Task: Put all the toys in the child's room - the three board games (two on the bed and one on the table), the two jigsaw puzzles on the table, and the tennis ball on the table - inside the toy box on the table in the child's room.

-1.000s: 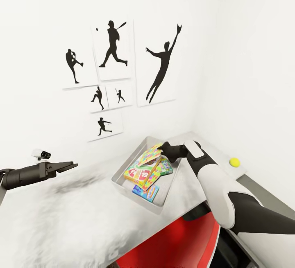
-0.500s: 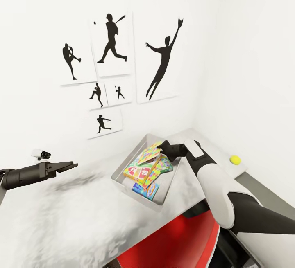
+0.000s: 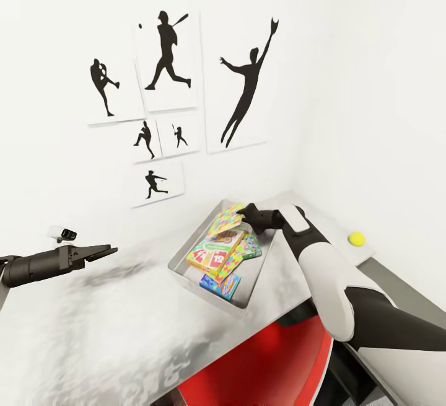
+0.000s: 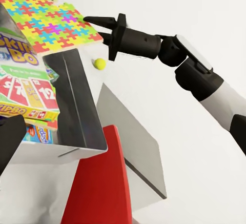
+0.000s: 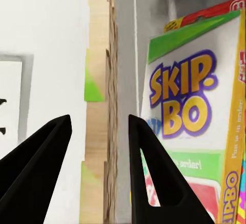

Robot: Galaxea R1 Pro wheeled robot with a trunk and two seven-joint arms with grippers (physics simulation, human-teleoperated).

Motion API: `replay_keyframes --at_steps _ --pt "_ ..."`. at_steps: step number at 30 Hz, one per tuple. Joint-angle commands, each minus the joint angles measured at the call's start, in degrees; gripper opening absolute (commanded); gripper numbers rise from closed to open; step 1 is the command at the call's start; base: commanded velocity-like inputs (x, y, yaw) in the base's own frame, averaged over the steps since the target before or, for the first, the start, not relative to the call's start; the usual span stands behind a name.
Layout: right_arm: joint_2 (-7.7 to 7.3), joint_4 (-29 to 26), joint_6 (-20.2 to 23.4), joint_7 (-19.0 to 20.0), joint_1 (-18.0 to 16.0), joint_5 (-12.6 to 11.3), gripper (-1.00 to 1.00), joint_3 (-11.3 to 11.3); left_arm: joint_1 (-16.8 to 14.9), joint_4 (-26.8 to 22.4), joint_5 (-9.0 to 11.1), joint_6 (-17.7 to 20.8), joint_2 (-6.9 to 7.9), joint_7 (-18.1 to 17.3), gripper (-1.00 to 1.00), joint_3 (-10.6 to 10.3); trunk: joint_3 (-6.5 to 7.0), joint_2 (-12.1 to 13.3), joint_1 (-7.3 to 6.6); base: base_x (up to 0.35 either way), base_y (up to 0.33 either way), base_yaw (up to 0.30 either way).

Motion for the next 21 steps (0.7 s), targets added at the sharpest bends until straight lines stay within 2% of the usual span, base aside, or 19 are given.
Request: replay_keyframes --at_steps 1,21 --pt "0.05 -0.3 0.2 -0.4 0.0 -0.4 -1.0 -0.2 0.0 0.0 0.0 0.6 0.01 -0.2 1.0 0.0 -0.14 -0.1 0.04 0.0 0.0 0.0" --pt "0.1 -1.2 0.0 0.1 -0.1 0.0 -1.0 0.0 0.0 0.0 0.0 0.6 -0.06 -0.2 1.0 0.0 -0.17 -0.1 0.04 0.0 0.0 0.0"
